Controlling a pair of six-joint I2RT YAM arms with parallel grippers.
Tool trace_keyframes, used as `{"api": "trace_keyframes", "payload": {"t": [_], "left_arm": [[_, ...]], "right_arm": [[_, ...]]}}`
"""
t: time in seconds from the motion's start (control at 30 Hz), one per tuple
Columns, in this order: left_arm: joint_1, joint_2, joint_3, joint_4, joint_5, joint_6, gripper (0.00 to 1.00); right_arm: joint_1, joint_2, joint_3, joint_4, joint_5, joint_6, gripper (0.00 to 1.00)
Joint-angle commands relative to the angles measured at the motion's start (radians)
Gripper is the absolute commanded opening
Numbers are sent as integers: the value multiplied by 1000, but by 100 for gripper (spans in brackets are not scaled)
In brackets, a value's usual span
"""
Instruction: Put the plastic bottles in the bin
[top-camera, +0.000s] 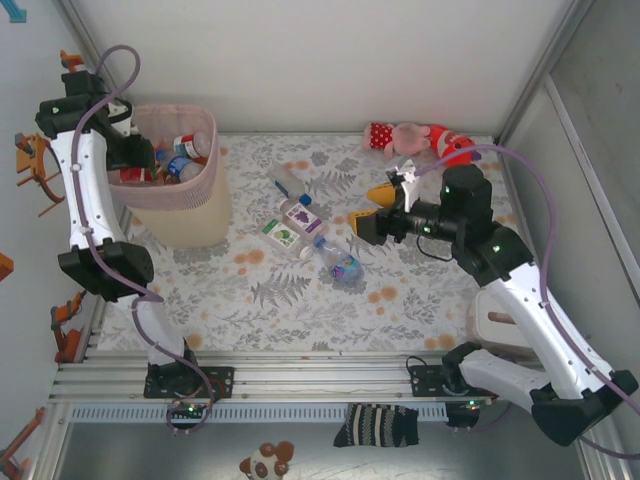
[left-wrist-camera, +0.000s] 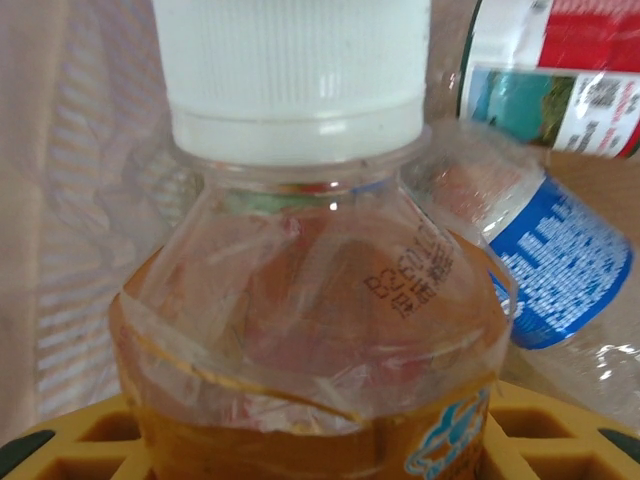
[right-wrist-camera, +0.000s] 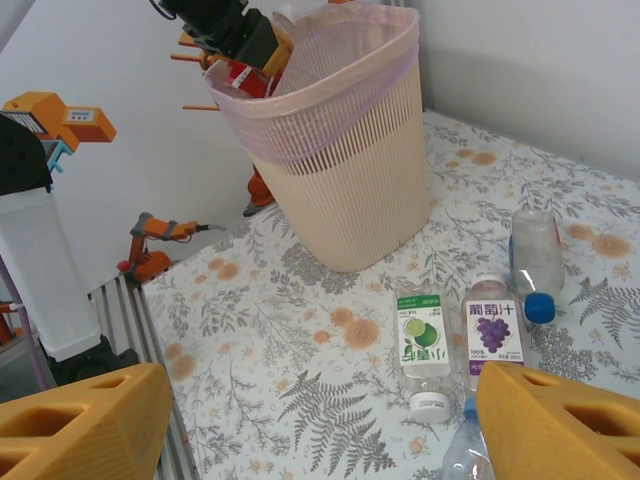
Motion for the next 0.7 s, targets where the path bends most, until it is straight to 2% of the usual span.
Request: {"api": "trace_keyframes", "payload": {"t": [0.0, 0.4, 0.67], "left_arm": [[4, 21, -24, -70, -11, 19, 50], [4, 161, -77, -73, 55, 19, 50], [2, 238, -90, -58, 91, 19, 59]], "right_arm": [[4, 9, 32, -10, 12, -20, 79], [5, 26, 27, -4, 21, -22, 79], [5, 25, 29, -11, 29, -22, 79]]}}
